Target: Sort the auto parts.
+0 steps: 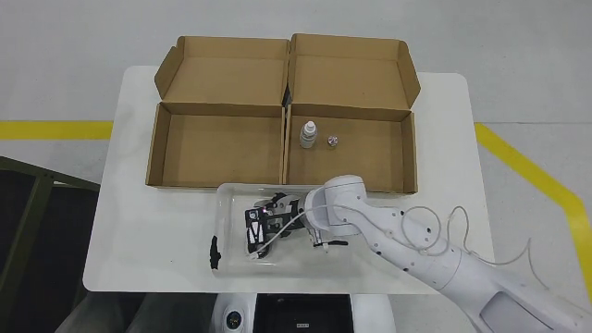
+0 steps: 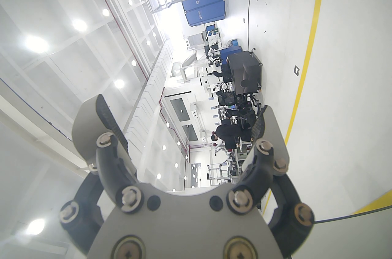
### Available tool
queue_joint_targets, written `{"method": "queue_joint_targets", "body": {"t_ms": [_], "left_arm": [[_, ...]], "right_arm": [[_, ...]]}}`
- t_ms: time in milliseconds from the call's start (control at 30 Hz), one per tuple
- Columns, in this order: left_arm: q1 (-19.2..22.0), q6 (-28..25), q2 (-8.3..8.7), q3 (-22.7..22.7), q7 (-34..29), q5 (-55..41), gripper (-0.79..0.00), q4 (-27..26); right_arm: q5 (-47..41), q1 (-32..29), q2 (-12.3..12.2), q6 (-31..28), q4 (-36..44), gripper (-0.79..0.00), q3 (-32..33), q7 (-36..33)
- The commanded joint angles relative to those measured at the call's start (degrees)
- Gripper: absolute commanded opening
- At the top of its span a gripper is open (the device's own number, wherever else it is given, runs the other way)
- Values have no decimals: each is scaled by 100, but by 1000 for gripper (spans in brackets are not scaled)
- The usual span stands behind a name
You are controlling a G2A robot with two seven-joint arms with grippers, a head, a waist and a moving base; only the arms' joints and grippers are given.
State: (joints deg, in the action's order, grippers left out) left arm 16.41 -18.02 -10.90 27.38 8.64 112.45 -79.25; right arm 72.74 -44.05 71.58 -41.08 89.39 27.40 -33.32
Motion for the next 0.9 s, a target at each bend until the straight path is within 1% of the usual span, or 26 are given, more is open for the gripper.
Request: {"method": "queue_joint_targets", "body": {"t_ms": [0, 167, 200, 233, 267, 300, 333, 367, 400, 600, 867], "left_arm": [[0, 0, 0, 0, 0, 0, 0, 0], [0, 0, 0, 0, 0, 0, 0, 0], [0, 0, 0, 0, 0, 0, 0, 0], [0, 0, 0, 0, 0, 0, 0, 0], [0, 0, 0, 0, 0, 0, 0, 0], [0, 0, 0, 0, 0, 0, 0, 0], [0, 0, 0, 0, 0, 0, 0, 0], [0, 0, 0, 0, 0, 0, 0, 0], [0, 0, 0, 0, 0, 0, 0, 0], [0, 0, 0, 0, 0, 0, 0, 0], [0, 0, 0, 0, 0, 0, 0, 0]], "right_arm": [[2, 16, 29, -8, -44, -413, -9, -7], [8, 43, 93, -26, -168, -419, -27, -8], [-4, 45, 106, -33, -187, -446, -28, -5], [-23, 49, 117, -44, -207, -446, -25, 6], [-32, 51, 128, -53, -225, -520, -23, 9], [-55, 50, 137, -64, -243, -576, -18, 20], [-77, 50, 146, -82, -258, -600, -12, 33], [-80, 54, 154, -92, -269, -662, -5, 38], [-89, 51, 159, -97, -279, -785, 0, 44], [-235, -6, 174, -173, -243, -785, 102, 172], [-473, -197, 81, -390, 53, -785, 447, 424]]}}
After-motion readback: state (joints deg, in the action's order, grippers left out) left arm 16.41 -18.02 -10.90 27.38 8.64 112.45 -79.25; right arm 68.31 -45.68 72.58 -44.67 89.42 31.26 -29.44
